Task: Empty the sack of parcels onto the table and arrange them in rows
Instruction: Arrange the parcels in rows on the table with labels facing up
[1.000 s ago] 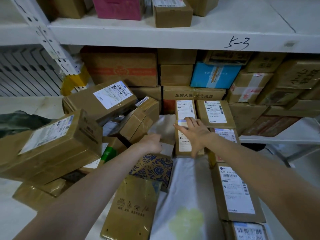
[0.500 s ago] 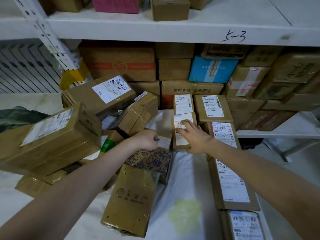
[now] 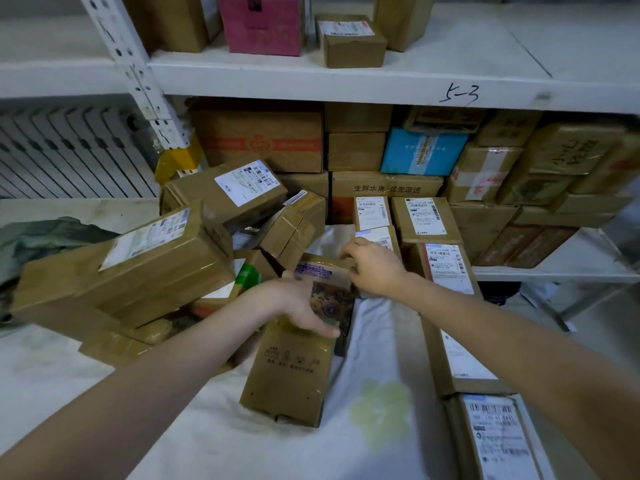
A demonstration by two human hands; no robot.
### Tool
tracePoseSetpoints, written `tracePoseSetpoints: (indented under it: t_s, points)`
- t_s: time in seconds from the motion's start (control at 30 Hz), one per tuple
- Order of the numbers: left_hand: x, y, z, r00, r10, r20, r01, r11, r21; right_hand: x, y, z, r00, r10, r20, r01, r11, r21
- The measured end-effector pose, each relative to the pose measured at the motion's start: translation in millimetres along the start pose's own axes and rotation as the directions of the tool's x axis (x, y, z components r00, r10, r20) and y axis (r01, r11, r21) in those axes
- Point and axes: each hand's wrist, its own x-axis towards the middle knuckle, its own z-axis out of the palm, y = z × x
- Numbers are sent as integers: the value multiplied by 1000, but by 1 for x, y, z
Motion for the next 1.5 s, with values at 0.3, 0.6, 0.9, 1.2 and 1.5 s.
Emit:
tracePoseSetpoints:
  t_s: [0.3,0.6,0.9,1.2,1.5]
  points:
    - [-17,-7,41,990,-104,-101,86,982,-168,-29,-24,5,981,158,110,-170,979,110]
    - [-48,-54,9,995,11,99,71,622,-780,-69,-20,10,900,321,293,-435,632,641]
    - [-59,-62,4,999,36,-8,-11,61,-998,-118,22,-31,810,92,579,-581,-14,814]
    - [-62,-15,51,964,209,-167,-146,-112,-983,-160,36,-33,911,144,387,-373,-117,920]
    - [-66,23,81,981,29,-193,-183,-202,-962,-178,37,-58,992,61,-108,51,591,805]
